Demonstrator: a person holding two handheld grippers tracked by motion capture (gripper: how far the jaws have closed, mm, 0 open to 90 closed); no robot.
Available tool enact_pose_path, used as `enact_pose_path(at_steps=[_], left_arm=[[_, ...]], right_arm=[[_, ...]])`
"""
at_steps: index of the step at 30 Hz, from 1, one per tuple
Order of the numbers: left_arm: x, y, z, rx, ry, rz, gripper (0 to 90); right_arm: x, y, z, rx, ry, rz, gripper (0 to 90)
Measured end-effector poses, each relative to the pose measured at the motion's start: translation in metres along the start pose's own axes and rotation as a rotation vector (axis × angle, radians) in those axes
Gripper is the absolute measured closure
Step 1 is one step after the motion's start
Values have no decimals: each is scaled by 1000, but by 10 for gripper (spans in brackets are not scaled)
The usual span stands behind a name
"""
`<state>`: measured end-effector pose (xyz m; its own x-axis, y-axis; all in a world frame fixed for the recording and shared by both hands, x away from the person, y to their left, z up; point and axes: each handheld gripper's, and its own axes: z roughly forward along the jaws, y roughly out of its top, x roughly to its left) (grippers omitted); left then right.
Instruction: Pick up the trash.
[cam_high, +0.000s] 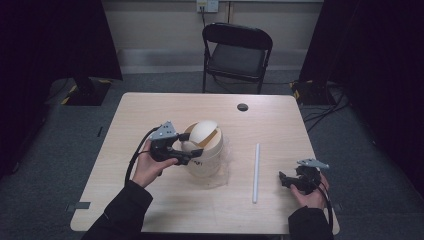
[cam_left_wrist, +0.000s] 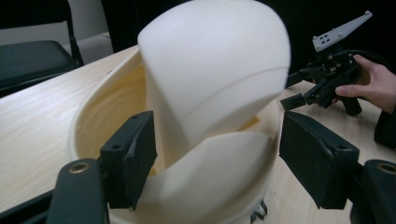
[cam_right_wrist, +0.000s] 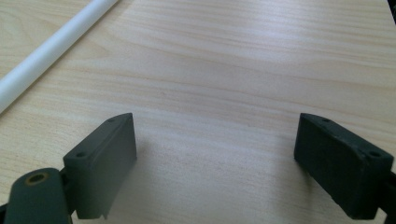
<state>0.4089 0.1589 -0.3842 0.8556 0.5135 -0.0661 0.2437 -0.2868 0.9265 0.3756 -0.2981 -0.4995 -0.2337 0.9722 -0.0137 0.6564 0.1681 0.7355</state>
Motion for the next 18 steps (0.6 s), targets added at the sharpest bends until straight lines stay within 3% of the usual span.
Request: enact_pose_path(at_steps=[5,7,8,9,12,14,15,17,18], left_arm=[[-3,-6,-34,-39,48,-6,279],[-4,-12,-48,-43,67,-7,279],[-4,-12,-48,-43,67,-7,279],[-4,-21,-61,-39,90,-11,280],[-5,-31,-73,-32,120,-24,280],[-5,-50,-87,-9,159,-45,281],[-5,-50,-87,-9,159,-45,282],[-5,-71,-96,30,193,-75,282],[-5,-71,-96,30,193,-75,282]], right_arm=[[2,-1,-2,-10,-2,0,178],[2,-2,-3,-18,-4,2,252],[2,-2,-3,-18,-4,2,252],[2,-2,-4,-30,-2,7,305],[2,-2,-6,-27,-5,9,356],[5,1,-9,-38,-3,15,370],[5,1,-9,-38,-3,15,370],[8,8,-14,-67,2,6,383],[8,8,-14,-67,2,6,383]])
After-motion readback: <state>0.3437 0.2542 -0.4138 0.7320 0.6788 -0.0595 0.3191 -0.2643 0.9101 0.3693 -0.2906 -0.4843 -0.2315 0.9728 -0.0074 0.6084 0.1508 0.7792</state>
